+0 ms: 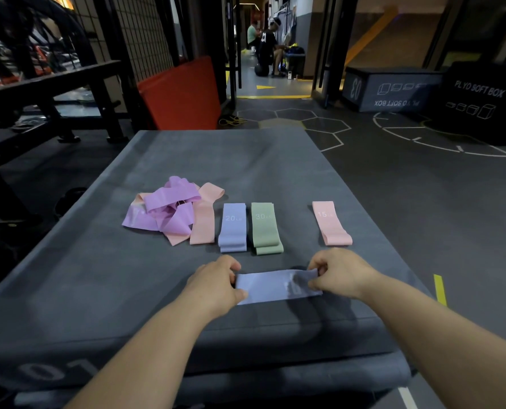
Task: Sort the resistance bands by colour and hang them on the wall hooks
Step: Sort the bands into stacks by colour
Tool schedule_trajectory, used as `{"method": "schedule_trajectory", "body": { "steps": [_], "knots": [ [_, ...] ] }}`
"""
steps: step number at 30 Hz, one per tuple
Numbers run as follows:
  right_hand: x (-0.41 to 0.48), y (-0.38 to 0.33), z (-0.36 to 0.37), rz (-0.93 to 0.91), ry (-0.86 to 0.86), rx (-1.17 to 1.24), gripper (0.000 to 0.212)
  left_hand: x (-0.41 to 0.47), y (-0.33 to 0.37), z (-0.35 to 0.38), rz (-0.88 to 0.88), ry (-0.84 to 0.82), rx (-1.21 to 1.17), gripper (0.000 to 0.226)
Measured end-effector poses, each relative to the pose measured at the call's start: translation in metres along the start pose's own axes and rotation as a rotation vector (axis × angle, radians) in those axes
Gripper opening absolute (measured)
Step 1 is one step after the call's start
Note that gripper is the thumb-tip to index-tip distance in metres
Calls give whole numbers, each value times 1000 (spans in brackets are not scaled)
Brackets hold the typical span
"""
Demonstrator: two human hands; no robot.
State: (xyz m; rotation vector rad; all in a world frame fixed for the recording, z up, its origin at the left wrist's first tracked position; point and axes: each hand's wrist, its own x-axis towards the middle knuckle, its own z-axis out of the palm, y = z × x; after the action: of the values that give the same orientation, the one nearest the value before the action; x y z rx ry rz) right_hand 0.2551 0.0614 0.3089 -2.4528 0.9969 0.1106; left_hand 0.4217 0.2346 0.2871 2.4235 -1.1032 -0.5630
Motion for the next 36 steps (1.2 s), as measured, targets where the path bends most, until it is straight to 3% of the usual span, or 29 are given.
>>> {"method": "schedule_trajectory", "body": {
  "steps": [3, 6, 12, 18, 26, 31, 33, 36],
  "knots": [
    [-1, -1, -1, -1, -2, 0, 17, -1, 2, -1, 19, 44, -12, 20],
    [-1, -2, -3, -11, -3, 24, 14, -5, 6, -4, 64, 123, -22, 17],
    [-2, -2, -2, -5, 83, 415, 9, -13, 6, -15, 270, 319, -70, 28],
    [-6, -4, -1, 25, -45, 758, 13, -15, 4, -17, 355, 268, 219, 17],
    [-1, -2, 7, 68, 36, 517, 16, -16, 3, -12, 379, 20, 318, 19],
    [-2, 0, 6, 62, -1, 555, 29, -13, 0, -10, 335, 30, 207, 16],
    [-1, 1, 6, 44, -7, 549, 22, -12, -1, -6, 293, 49, 129, 10],
    [-1, -1, 6, 24, -1, 585, 12, -12, -1, -2, 209, 37, 41, 22]
  ]
}}
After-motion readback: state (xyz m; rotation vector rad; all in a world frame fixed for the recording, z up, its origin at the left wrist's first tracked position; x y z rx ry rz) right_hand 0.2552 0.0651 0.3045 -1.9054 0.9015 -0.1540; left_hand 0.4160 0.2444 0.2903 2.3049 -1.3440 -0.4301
